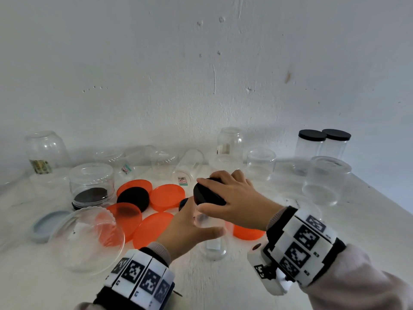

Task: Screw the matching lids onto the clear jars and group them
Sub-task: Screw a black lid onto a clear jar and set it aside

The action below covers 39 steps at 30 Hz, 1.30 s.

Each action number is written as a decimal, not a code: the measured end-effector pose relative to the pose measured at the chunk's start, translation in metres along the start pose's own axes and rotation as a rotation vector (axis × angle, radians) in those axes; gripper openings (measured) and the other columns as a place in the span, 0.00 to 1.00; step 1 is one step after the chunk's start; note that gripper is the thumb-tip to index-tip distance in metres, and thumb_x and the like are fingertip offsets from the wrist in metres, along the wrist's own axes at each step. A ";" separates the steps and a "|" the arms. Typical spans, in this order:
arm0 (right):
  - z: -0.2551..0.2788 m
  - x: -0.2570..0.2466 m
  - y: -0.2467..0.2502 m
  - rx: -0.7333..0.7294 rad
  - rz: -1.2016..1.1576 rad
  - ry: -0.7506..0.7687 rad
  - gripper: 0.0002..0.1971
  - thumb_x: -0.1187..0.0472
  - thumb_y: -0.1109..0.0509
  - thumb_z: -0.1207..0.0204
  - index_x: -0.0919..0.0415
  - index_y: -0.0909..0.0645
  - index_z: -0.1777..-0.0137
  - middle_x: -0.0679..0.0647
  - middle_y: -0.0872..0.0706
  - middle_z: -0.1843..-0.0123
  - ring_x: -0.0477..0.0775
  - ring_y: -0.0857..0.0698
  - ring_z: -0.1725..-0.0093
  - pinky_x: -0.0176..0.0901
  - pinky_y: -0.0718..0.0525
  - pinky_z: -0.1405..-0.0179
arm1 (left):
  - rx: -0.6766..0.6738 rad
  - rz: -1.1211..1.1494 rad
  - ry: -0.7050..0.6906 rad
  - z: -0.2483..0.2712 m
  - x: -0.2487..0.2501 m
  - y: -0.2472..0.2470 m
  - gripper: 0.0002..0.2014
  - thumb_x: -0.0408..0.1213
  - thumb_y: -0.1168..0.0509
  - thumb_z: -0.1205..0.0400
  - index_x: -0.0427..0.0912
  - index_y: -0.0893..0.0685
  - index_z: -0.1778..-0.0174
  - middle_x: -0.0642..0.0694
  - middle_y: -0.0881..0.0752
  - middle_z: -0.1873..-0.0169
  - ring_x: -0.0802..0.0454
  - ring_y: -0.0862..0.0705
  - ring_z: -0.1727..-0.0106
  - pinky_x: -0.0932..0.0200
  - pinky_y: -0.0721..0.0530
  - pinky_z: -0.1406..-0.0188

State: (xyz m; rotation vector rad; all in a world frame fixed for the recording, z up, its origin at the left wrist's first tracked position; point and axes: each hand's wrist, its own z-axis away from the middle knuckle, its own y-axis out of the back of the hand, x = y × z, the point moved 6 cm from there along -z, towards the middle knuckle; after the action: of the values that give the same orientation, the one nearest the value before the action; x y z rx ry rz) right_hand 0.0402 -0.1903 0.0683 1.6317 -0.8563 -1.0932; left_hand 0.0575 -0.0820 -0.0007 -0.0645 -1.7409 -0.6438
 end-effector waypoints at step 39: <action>0.148 0.388 0.145 0.746 -0.180 -0.865 0.37 0.57 0.19 0.33 0.61 0.33 0.27 0.62 0.35 0.26 0.74 0.33 0.30 0.69 0.28 0.36 | -0.194 -0.924 0.497 -0.094 -0.051 0.004 0.46 0.53 0.29 0.28 0.39 0.44 0.19 0.42 0.33 0.25 0.46 0.31 0.25 0.57 0.31 0.26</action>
State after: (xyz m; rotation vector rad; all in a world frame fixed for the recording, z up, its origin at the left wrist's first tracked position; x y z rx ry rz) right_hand 0.0323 -0.6296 0.0837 1.8265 -1.8744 -1.7947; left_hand 0.1562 -0.1061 -0.0337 0.7449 -1.1530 -1.3588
